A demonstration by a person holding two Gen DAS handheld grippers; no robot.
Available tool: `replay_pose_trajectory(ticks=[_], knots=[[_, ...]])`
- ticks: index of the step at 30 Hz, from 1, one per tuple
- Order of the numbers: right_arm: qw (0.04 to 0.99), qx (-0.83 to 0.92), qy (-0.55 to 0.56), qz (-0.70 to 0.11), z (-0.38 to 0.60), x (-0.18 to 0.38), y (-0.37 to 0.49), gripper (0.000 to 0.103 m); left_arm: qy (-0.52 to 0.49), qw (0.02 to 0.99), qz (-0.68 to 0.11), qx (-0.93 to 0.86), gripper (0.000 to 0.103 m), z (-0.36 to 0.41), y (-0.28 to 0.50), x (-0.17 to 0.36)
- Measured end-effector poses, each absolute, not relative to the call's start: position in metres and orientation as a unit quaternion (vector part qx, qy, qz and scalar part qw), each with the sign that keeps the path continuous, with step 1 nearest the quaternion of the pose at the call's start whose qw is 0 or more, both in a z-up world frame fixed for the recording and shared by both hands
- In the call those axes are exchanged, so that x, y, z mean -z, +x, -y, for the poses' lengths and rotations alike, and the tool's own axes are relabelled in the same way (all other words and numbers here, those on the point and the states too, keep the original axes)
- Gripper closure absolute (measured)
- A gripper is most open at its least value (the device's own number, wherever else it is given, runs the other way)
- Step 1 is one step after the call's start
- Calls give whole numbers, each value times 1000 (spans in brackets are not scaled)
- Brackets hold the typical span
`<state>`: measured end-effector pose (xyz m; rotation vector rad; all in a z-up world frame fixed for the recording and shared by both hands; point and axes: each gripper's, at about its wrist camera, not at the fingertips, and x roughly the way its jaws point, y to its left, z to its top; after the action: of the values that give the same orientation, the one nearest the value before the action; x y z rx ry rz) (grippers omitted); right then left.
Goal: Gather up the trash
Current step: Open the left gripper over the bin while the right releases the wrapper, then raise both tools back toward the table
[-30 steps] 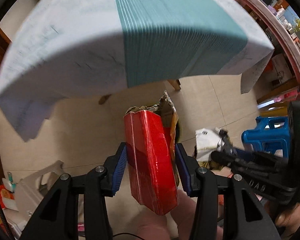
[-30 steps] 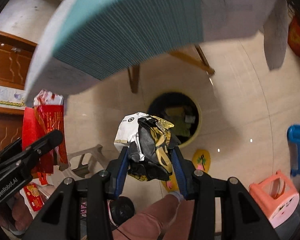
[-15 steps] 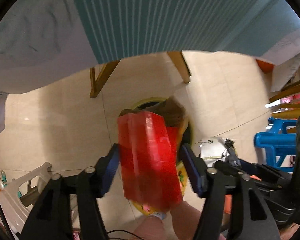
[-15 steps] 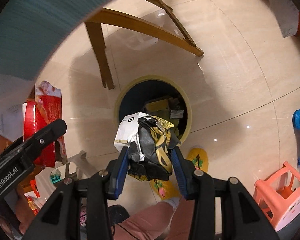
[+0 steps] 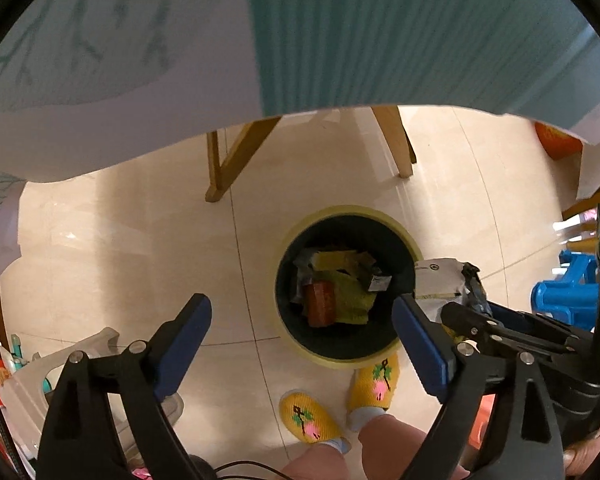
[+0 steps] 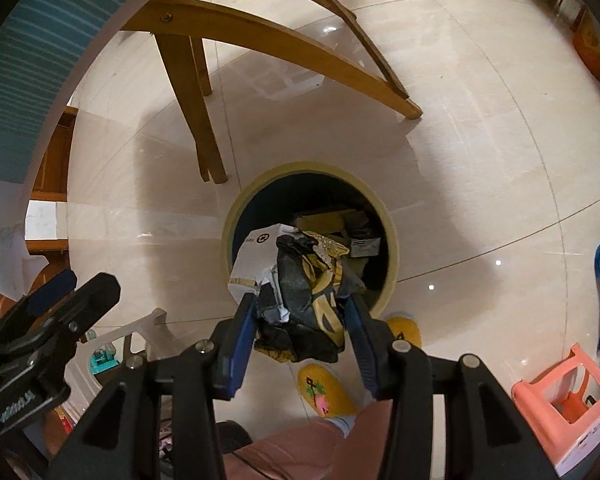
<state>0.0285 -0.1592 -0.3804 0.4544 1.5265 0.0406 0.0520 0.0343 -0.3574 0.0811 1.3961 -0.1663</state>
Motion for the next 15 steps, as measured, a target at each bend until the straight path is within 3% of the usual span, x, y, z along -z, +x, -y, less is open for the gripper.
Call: replay_pose_trajectory(ticks=[3,5,7,15], knots=[[704,-24,206,-680,155,380,34,54,38,767,-637,74,11,-40,51,353],[707,-27,206,-676,152,380,37,31,42,768,-634,72,7,-42,51,351],[712,-31,206,-670,148,378,39,22,44,769,-634,68,7,-44,51,350],[735,-36,164,-657,133,360,41,22,32,773,-631,54,6,-52,52,331]])
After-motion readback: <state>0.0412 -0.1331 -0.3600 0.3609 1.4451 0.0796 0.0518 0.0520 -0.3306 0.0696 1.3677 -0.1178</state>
